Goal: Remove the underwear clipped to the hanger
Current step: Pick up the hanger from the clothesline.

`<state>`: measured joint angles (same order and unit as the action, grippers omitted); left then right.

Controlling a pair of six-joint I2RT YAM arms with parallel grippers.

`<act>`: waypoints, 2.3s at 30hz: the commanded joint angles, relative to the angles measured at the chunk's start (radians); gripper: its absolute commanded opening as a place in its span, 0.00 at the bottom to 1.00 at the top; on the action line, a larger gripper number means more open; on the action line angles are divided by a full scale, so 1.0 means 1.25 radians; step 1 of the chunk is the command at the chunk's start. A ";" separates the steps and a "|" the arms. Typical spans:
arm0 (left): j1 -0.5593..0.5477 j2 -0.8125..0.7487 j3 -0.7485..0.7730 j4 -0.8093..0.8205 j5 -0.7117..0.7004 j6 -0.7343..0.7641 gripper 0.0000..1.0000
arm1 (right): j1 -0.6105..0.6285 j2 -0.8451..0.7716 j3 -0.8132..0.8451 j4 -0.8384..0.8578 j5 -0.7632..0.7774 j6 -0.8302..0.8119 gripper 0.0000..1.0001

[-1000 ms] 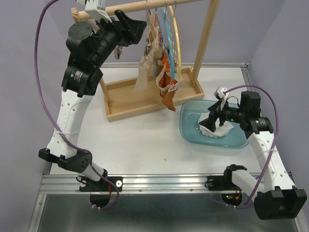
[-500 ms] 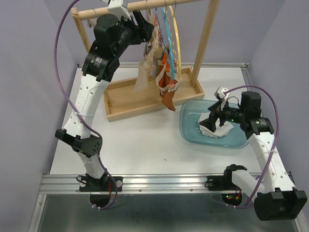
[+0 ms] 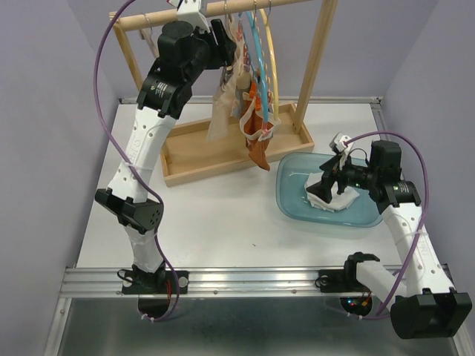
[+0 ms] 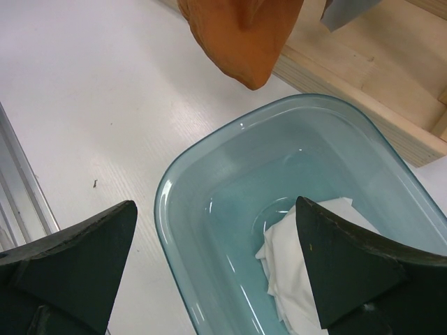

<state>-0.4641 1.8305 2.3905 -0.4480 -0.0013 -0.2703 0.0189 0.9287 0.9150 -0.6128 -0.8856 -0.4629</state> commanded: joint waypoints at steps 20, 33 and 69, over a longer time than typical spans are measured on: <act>-0.004 0.016 0.056 0.000 -0.047 0.116 0.44 | -0.004 -0.020 -0.013 0.036 -0.012 0.008 1.00; -0.017 0.003 0.061 0.030 -0.020 0.187 0.00 | -0.004 -0.020 -0.013 0.036 -0.012 0.011 1.00; -0.031 -0.161 -0.097 0.071 -0.100 0.213 0.00 | -0.004 -0.018 -0.015 0.036 -0.012 0.011 1.00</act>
<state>-0.4980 1.7187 2.2925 -0.4477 -0.1089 -0.0216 0.0189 0.9222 0.9150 -0.6128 -0.8864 -0.4549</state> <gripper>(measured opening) 0.200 0.999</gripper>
